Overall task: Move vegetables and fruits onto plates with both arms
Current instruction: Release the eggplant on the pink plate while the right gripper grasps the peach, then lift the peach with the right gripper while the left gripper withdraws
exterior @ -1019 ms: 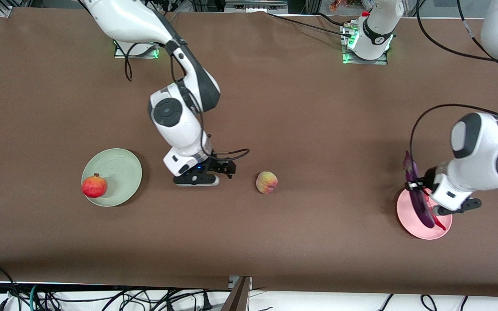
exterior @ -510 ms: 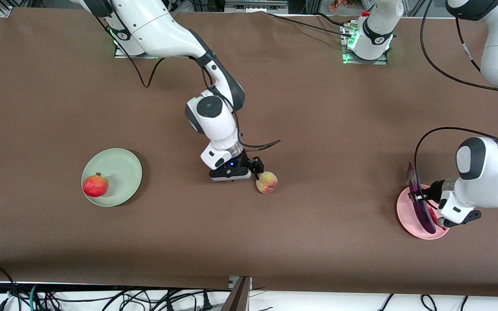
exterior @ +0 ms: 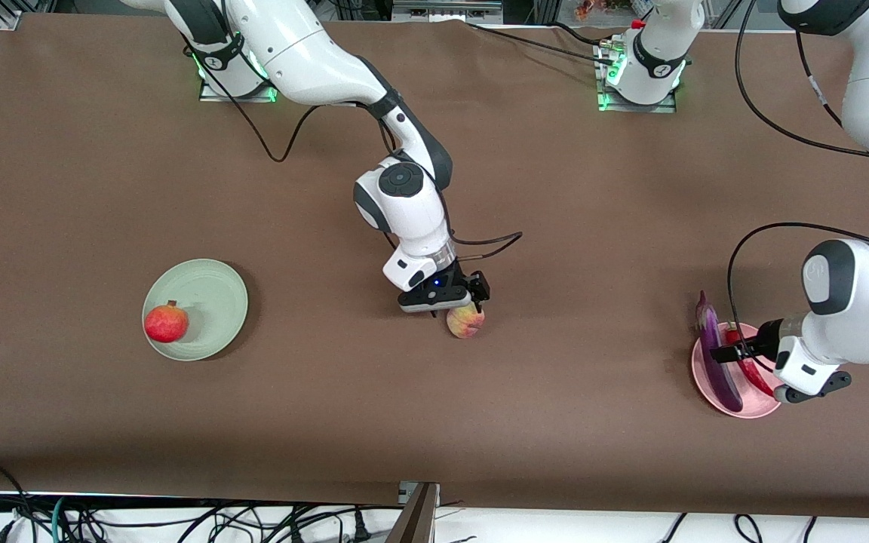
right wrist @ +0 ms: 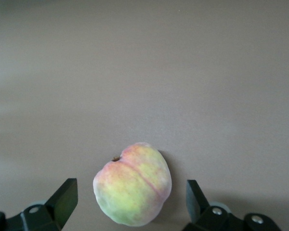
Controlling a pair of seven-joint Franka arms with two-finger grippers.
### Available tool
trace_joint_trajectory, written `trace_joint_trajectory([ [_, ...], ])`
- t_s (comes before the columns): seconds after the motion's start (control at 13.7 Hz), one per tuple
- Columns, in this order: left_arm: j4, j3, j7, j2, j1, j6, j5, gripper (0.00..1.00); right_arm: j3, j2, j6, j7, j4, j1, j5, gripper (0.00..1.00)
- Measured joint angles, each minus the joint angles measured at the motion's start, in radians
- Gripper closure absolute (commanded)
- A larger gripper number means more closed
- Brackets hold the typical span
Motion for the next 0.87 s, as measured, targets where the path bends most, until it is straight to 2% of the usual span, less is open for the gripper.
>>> trace_joint_trajectory([
  [0.15,0.02,-0.032,0.01,-0.049,0.022,-0.034,-0.063,0.0,-0.009,0.015,0.0,0.0,0.021,0.002,-0.002,0.01],
  [0.44,0.033,-0.084,0.012,-0.259,0.024,-0.339,-0.076,0.0,-0.017,0.06,0.0,0.0,0.08,0.002,-0.016,0.01],
  [0.66,0.032,-0.084,0.09,-0.403,0.026,-0.428,-0.076,0.0,-0.019,0.097,0.017,0.0,0.115,0.004,-0.017,0.01],
  [0.87,0.028,-0.071,0.185,-0.498,0.028,-0.48,-0.076,0.0,-0.031,0.12,0.043,0.0,0.126,0.005,-0.02,0.01],
])
